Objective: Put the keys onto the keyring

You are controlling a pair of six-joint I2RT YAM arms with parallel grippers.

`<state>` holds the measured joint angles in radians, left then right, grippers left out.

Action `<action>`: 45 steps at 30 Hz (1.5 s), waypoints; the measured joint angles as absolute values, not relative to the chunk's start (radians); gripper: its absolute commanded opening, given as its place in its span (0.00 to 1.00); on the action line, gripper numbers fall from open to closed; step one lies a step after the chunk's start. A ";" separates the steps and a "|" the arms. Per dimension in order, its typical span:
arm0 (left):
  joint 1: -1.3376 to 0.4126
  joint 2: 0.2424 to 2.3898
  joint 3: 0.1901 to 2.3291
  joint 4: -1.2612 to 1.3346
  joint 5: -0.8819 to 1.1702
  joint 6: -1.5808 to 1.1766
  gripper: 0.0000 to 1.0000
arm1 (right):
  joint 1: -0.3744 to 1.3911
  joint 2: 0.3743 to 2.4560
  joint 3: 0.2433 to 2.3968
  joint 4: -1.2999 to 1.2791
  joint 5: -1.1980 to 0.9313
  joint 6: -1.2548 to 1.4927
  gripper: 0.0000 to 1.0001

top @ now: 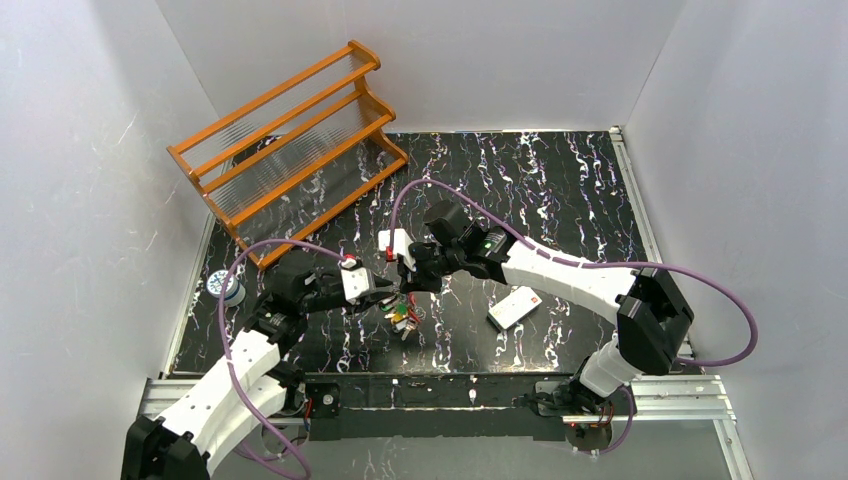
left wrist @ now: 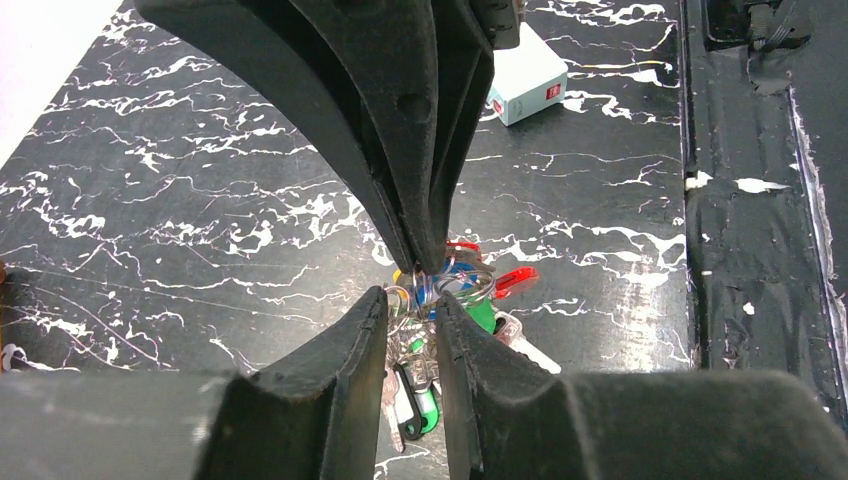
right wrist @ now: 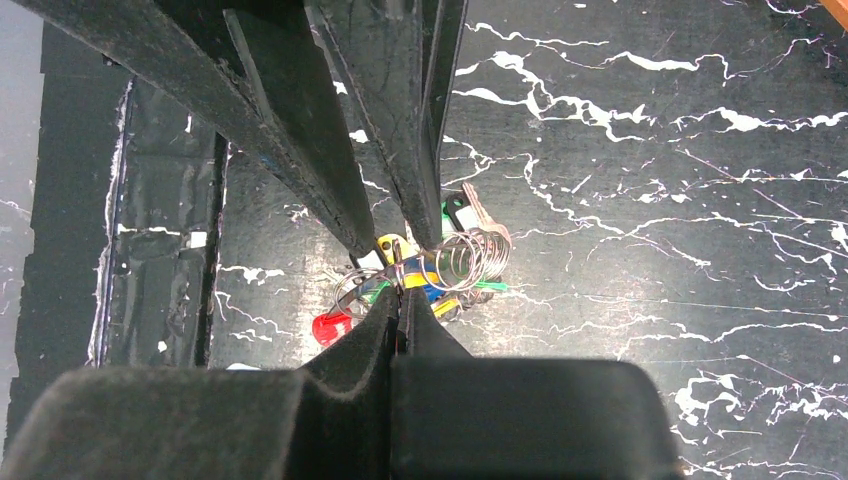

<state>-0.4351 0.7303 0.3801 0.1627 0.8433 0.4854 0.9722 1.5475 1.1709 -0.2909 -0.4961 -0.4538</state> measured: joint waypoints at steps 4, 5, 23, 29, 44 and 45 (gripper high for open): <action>-0.435 0.746 0.390 0.163 0.853 0.485 0.21 | 0.976 1.549 1.172 -0.291 -0.499 -0.448 0.01; -0.435 0.751 0.392 0.163 0.854 0.484 0.21 | 0.977 1.551 1.173 -0.291 -0.501 -0.448 0.01; -0.441 0.792 0.395 0.161 0.853 0.461 0.00 | 0.981 1.558 1.180 -0.290 -0.510 -0.436 0.01; -0.441 0.792 0.403 0.148 0.853 0.461 0.00 | 0.983 1.559 1.182 -0.287 -0.498 -0.422 0.41; -0.442 0.653 0.371 0.256 0.786 0.378 0.00 | 0.976 1.402 1.011 -0.042 -0.439 -0.308 0.60; -0.442 0.640 0.358 0.279 0.778 0.359 0.00 | 0.971 1.385 0.994 -0.016 -0.452 -0.293 0.60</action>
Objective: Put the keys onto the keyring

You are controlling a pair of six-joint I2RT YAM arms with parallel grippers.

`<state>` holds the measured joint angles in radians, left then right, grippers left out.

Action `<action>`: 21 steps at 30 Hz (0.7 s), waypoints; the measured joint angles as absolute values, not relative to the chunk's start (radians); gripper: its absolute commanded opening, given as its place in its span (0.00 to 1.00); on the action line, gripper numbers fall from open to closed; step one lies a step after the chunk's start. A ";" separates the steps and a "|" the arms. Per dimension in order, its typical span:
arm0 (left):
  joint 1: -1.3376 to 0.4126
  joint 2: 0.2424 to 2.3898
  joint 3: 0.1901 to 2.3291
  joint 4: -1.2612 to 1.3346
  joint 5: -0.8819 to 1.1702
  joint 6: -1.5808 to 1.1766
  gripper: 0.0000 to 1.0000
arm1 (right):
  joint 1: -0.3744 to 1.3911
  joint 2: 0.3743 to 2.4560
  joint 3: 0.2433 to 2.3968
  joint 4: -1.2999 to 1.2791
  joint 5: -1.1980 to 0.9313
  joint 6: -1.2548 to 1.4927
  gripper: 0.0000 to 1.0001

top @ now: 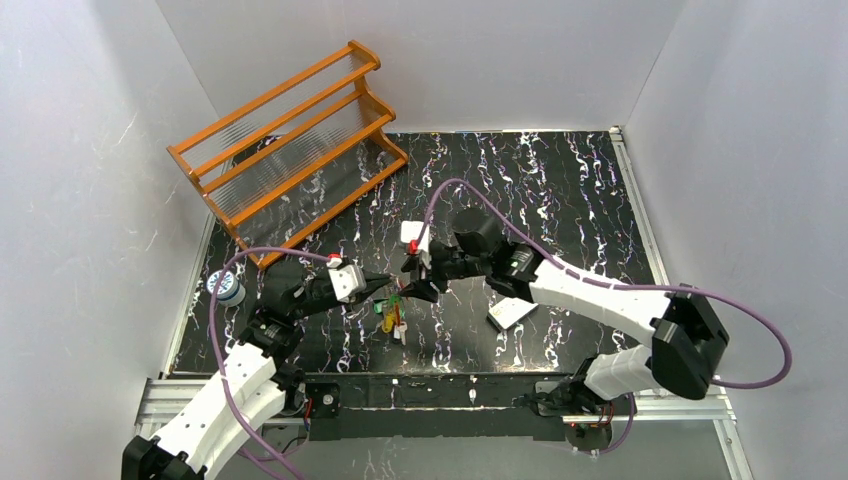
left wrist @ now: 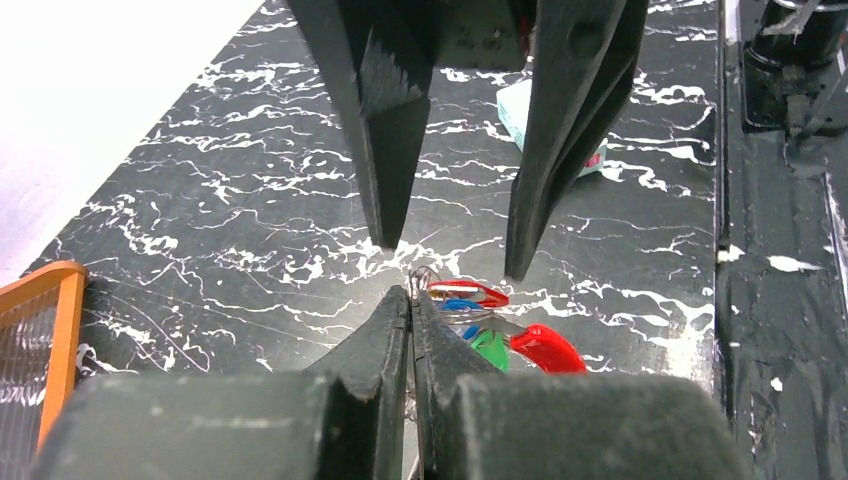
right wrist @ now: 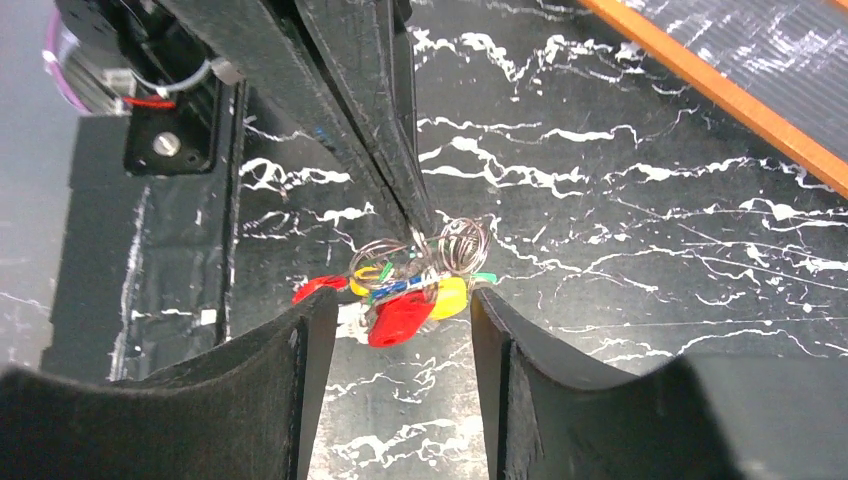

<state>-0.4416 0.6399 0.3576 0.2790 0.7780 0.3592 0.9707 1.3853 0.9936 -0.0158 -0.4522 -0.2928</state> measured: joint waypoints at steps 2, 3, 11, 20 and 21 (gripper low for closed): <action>-0.442 0.614 0.326 0.331 0.761 0.317 0.00 | 0.956 1.352 0.955 0.038 -0.482 -0.264 0.59; -0.442 0.603 0.309 0.358 0.750 0.292 0.00 | 0.944 1.330 0.933 0.068 -0.500 -0.249 0.59; -0.442 0.550 0.163 0.643 0.688 0.084 0.00 | 0.852 1.247 0.806 0.313 -0.664 -0.122 0.50; -0.442 0.550 0.129 0.835 0.705 -0.027 0.00 | 0.839 1.300 0.804 0.453 -0.790 -0.043 0.46; -0.442 0.550 0.127 0.846 0.709 -0.034 0.00 | 0.839 1.312 0.805 0.465 -0.801 -0.036 0.46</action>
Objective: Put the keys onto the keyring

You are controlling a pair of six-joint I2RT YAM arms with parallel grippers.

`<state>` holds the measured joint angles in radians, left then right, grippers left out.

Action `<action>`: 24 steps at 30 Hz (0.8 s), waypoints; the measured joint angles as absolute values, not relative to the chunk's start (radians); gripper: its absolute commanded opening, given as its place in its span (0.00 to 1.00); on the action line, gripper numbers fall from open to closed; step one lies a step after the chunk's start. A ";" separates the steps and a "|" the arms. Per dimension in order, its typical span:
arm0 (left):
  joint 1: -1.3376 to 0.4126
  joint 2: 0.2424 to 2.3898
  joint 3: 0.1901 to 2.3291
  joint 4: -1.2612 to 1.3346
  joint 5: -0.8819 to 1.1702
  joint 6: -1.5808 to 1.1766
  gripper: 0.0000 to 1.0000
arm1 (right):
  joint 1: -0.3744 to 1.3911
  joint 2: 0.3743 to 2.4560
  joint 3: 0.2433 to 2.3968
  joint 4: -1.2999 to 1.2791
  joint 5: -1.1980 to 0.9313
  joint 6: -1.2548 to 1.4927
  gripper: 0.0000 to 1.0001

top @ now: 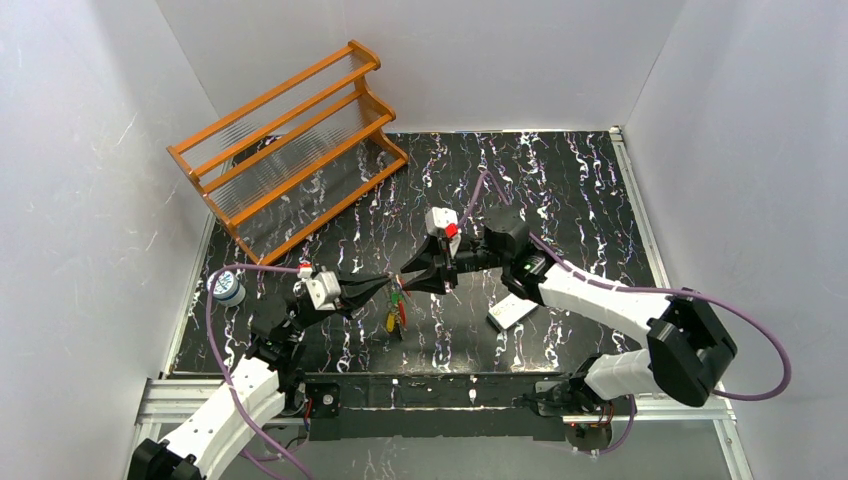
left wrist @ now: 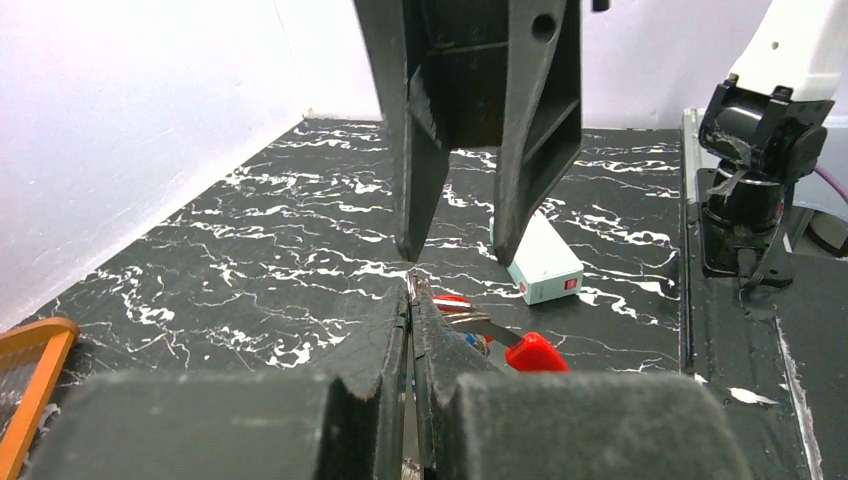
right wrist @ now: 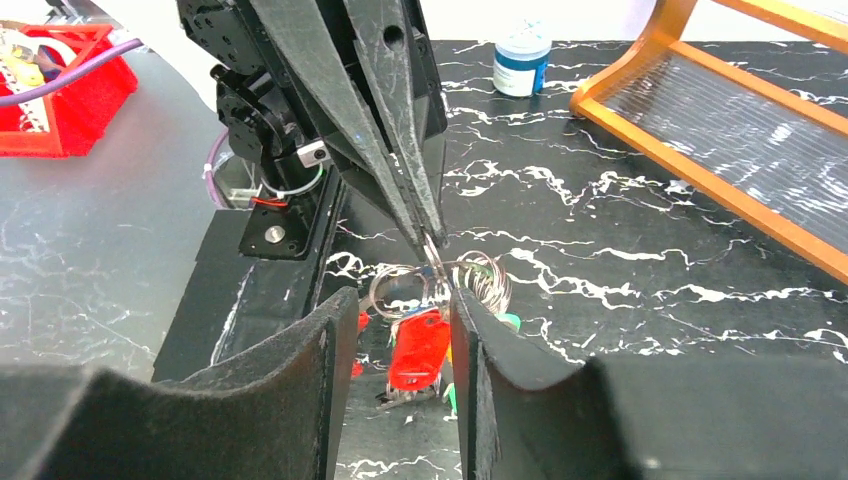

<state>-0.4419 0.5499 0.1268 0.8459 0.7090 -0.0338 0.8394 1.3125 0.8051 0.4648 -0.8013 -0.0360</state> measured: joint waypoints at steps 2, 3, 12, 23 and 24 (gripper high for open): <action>-0.442 0.553 0.125 0.864 0.717 -0.044 0.00 | 0.839 1.340 0.812 0.478 -0.822 -0.027 0.45; -0.442 0.553 0.125 0.871 0.720 -0.047 0.00 | 0.839 1.352 0.817 0.482 -0.831 -0.021 0.46; -0.443 0.567 0.124 0.894 0.738 -0.071 0.00 | 0.839 1.407 0.831 0.565 -0.866 0.039 0.39; -0.444 0.580 0.124 0.904 0.744 -0.083 0.00 | 0.839 1.446 0.848 0.600 -0.896 0.061 0.01; -0.444 0.580 0.124 0.905 0.744 -0.084 0.00 | 0.839 1.446 0.848 0.599 -0.897 0.060 0.01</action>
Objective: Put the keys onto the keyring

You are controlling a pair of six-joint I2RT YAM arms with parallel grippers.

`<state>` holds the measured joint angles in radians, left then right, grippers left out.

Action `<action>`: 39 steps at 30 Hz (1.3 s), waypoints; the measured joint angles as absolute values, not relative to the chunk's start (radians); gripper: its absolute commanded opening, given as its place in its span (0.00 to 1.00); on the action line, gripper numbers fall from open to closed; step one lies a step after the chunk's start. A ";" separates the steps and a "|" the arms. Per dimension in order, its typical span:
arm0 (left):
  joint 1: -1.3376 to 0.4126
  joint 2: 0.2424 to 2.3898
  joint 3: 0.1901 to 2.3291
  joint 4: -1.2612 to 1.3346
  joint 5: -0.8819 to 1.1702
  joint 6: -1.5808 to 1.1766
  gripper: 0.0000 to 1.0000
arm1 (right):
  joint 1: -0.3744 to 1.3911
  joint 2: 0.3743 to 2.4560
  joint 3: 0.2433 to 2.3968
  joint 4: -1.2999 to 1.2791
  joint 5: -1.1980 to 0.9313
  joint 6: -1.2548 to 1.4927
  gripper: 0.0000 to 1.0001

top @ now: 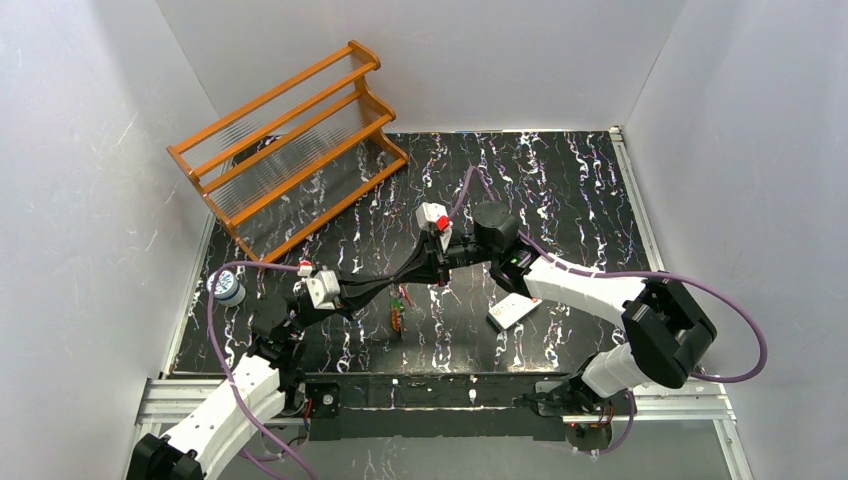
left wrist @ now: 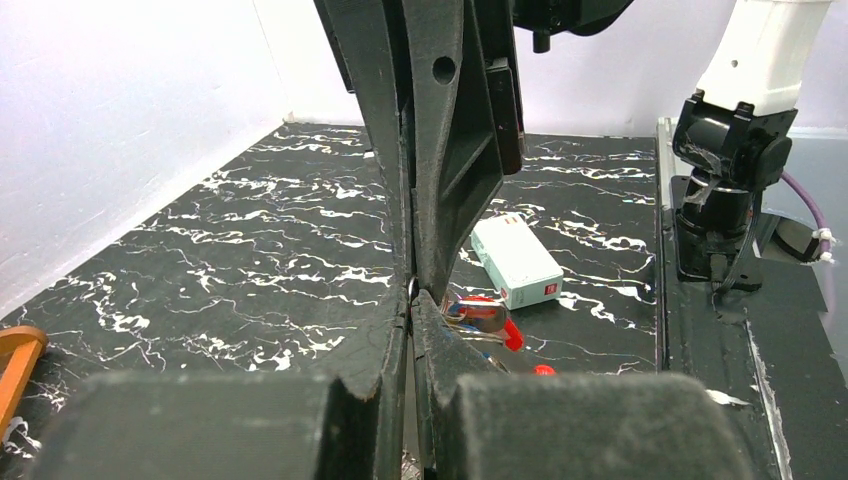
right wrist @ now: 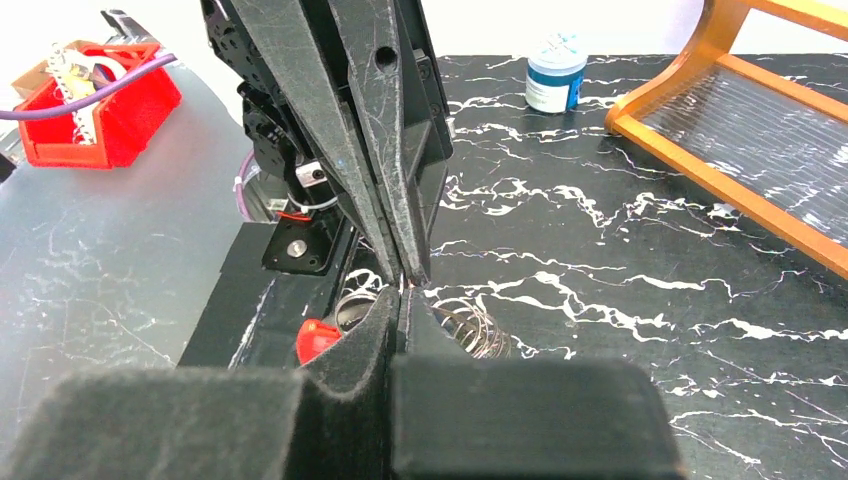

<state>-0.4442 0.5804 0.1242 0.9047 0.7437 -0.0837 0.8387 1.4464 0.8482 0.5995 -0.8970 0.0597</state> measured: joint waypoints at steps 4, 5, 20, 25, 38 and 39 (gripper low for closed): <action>-0.444 0.580 0.124 0.905 0.743 -0.086 0.16 | 0.839 1.446 0.860 0.570 -0.898 0.037 0.01; -0.444 0.580 0.124 0.905 0.742 -0.087 0.25 | 0.839 1.446 0.865 0.556 -0.896 0.024 0.01; -0.448 0.618 0.308 0.516 0.748 0.099 0.45 | 0.839 1.428 1.034 0.023 -0.748 -0.240 0.01; -0.448 0.681 0.443 0.257 0.748 0.249 0.41 | 0.839 1.430 1.084 -0.112 -0.705 -0.273 0.01; -0.448 0.817 0.484 0.080 0.805 0.356 0.32 | 0.854 1.535 1.218 -0.295 -0.649 -0.287 0.01; -0.448 0.825 0.488 0.078 0.812 0.360 0.32 | 0.855 1.544 1.228 -0.303 -0.649 -0.286 0.01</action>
